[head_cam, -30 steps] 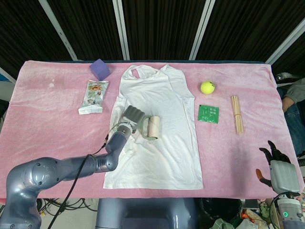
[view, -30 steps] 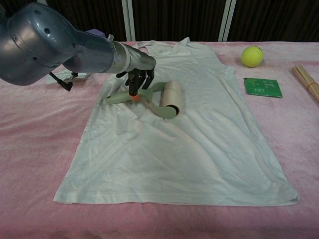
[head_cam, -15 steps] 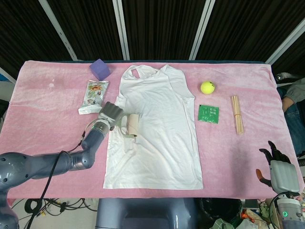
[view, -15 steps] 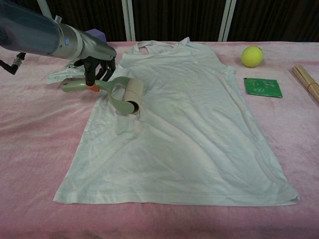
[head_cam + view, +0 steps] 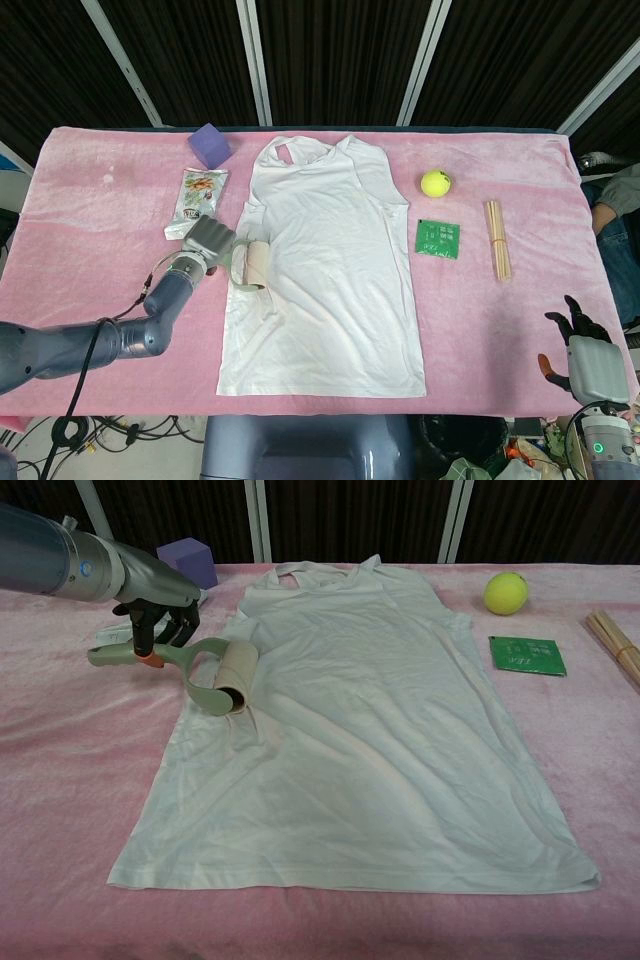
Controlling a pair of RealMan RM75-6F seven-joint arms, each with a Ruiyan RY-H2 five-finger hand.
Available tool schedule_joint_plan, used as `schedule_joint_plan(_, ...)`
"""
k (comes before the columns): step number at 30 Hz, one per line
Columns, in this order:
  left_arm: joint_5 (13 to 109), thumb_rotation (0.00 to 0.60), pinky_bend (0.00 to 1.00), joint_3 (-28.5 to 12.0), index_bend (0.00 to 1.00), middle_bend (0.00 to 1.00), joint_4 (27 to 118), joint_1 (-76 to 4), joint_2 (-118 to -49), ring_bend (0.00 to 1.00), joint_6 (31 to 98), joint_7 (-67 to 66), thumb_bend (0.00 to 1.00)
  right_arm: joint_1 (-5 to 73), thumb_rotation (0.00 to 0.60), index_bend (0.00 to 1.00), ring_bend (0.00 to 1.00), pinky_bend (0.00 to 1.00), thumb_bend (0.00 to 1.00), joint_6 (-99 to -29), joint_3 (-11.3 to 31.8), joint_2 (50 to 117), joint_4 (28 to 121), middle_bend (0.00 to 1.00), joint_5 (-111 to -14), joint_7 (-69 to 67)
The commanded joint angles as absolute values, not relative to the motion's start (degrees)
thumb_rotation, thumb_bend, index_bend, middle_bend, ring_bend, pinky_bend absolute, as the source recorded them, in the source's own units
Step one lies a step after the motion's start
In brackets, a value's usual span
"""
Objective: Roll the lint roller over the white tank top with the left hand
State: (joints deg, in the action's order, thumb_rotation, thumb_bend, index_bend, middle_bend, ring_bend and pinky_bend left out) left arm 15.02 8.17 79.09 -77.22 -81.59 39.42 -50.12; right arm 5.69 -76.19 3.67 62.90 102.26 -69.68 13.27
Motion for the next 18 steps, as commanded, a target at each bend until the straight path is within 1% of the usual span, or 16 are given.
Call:
schedule_joint_plan(1,15.9,0.6,0.72,7.6,0.75,0.72,78.6,-77.4,-82.3,0.55,39.9,-49.6,0.58,5.7,0.6,0.27,0.16,0.2,0.28,-76.2,3.7,62.9,102.3,0.03,-69.7,13.3)
schedule_joint_plan(13,15.5,0.6,0.72,4.7,0.75,0.72,78.0,-80.4,-85.8,0.55,41.0,-50.3,0.58,5.7,0.6,0.28,0.16,0.2,0.28,-76.0,3.6,62.7,102.4,0.03,-69.4,13.2)
schedule_joint_plan(18,13.5,0.6,0.72,3.8,0.75,0.72,77.1,-82.3,-88.0,0.55,41.2,-51.6,0.58,5.8,0.6,0.29,0.16,0.2,0.28,-75.8,3.6,62.6,102.5,0.03,-69.3,13.1)
